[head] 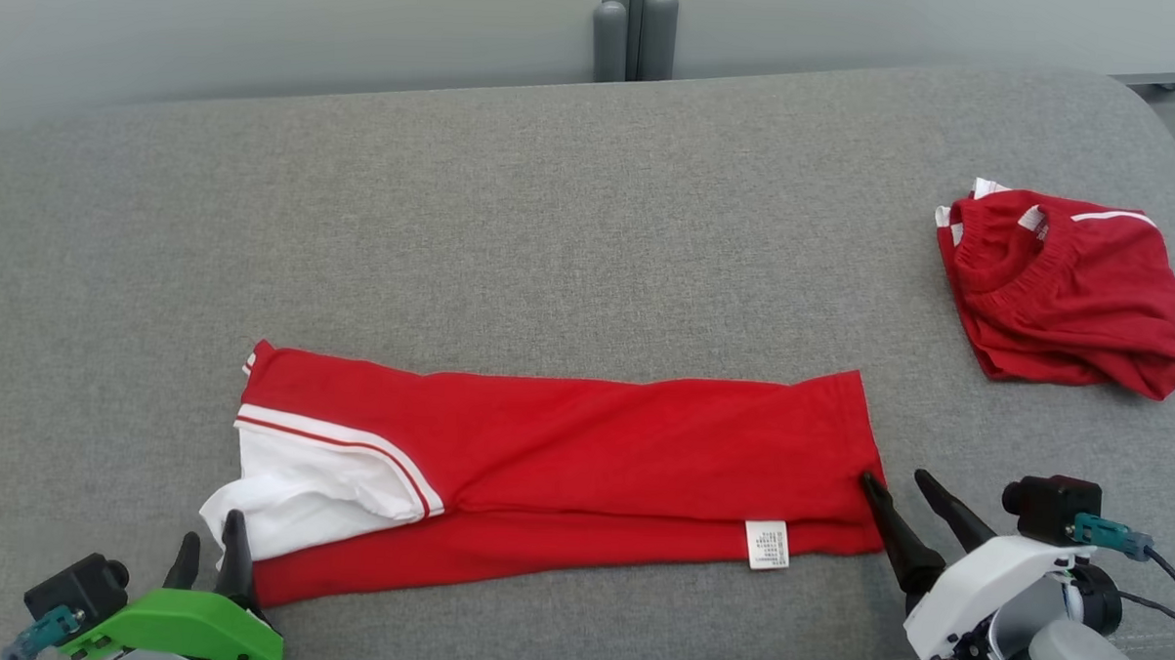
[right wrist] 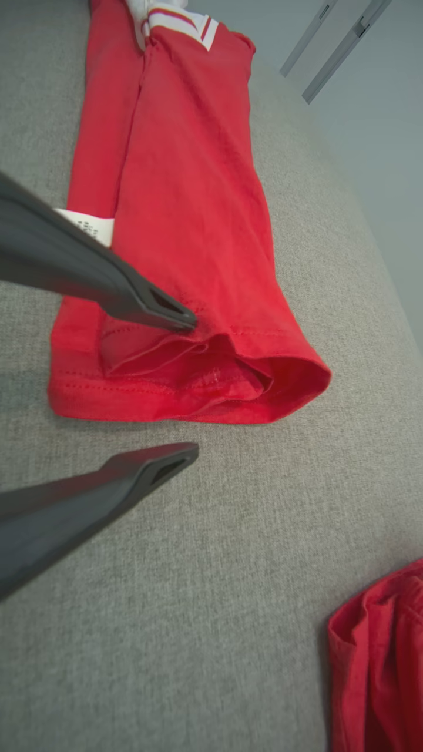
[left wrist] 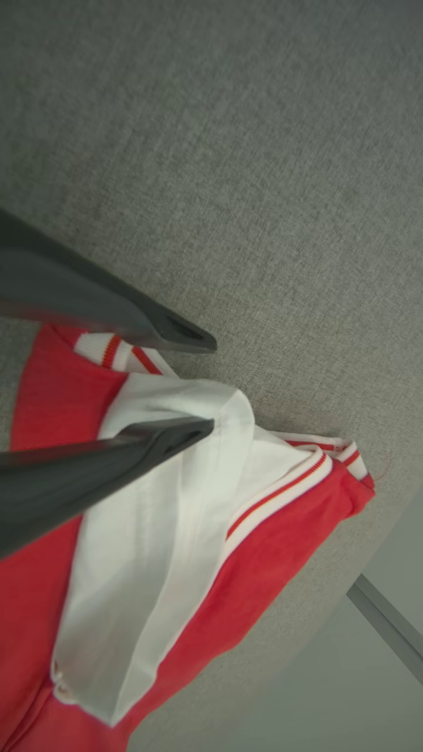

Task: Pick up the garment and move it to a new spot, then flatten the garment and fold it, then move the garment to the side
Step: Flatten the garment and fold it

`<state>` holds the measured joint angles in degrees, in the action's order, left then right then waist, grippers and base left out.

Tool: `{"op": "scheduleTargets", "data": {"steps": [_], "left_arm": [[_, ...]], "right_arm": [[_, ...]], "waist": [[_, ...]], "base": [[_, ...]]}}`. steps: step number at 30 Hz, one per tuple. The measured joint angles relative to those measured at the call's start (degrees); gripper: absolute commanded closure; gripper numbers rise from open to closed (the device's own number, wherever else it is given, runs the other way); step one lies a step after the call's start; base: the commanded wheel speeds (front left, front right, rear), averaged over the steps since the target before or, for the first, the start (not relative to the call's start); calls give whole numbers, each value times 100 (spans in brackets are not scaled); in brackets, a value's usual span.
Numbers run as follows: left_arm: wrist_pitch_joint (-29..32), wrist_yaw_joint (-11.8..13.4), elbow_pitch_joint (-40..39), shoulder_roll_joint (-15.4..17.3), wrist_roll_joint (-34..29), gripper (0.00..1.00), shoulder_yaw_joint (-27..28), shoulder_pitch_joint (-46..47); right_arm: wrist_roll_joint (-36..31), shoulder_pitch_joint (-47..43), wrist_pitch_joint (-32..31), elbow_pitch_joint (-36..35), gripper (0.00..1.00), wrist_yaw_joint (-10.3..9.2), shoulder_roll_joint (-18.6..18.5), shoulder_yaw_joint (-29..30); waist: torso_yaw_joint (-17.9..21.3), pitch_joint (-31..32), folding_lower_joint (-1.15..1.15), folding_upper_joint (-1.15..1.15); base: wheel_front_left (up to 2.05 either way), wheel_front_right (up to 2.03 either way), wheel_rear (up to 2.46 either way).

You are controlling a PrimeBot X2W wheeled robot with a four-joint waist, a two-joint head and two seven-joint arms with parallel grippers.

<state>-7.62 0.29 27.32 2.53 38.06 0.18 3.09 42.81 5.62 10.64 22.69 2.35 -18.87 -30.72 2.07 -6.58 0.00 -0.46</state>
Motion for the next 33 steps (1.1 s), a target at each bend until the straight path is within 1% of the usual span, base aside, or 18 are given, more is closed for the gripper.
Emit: {"op": "scheduleTargets", "data": {"steps": [3, 6, 8, 10, 11, 14, 22, 24, 27, 30, 32, 33], "left_arm": [[1, 8, -102, 2, 2, 0, 18, -148], [-58, 73, -280, 3, 10, 0, 133, -309], [-111, 77, -432, 9, 10, 0, 177, -381], [-347, 82, -682, 4, 1, 0, 234, -402], [-389, 100, -834, 22, -22, 0, 260, -396], [-454, 122, -1167, 30, -89, 0, 285, -389], [-461, 122, -1677, 19, -122, 0, 113, -369], [-452, 125, -1757, 12, -155, 0, -58, -372], [-415, 176, -1872, 9, -156, 0, -219, -387], [-348, 196, -1960, 5, -156, 0, -276, -412], [-303, 234, -2068, 5, -156, 0, -310, -432], [-302, 250, -2100, 5, -156, 0, -331, -437]], "right_arm": [[3, -152, 43, -13, 0, -9, -90, 56], [9, -294, 44, -20, 0, -93, -147, 102], [14, -358, 52, -45, 0, -96, -163, 143], [62, -397, 78, -81, 0, -111, -192, 205], [91, -403, 93, -114, 0, -147, -212, 250], [154, -402, 98, -227, 0, -154, -269, 342], [162, -308, 21, -357, 0, -151, -204, 236], [175, -187, -154, -286, 0, -175, -85, 196], [293, -139, -320, -94, 0, -208, -37, 189], [410, -132, -425, 137, 0, -297, 38, 248], [461, -109, -474, 271, 0, -308, 92, 268], [487, -88, -522, 338, 0, -353, 104, 274]], "waist": [[-32, 48, 0, 0], [-46, 102, 0, 0], [-49, 144, 0, 0], [-53, 189, 0, 0], [-57, 213, 0, 0], [-82, 286, 0, 0], [-140, 513, 0, 0], [-174, 611, 0, 0], [-239, 672, 0, 0], [-330, 694, 0, 0], [-395, 696, 0, 0], [-428, 695, 0, 0]], "base": [[0, 0, 0], [0, 0, 0], [0, 0, 0], [0, 0, 0], [0, 0, 0], [0, 0, 0], [0, 0, 0], [0, 0, 0], [0, 0, 0], [0, 0, 0], [0, 0, 0], [0, 0, 0]]}}
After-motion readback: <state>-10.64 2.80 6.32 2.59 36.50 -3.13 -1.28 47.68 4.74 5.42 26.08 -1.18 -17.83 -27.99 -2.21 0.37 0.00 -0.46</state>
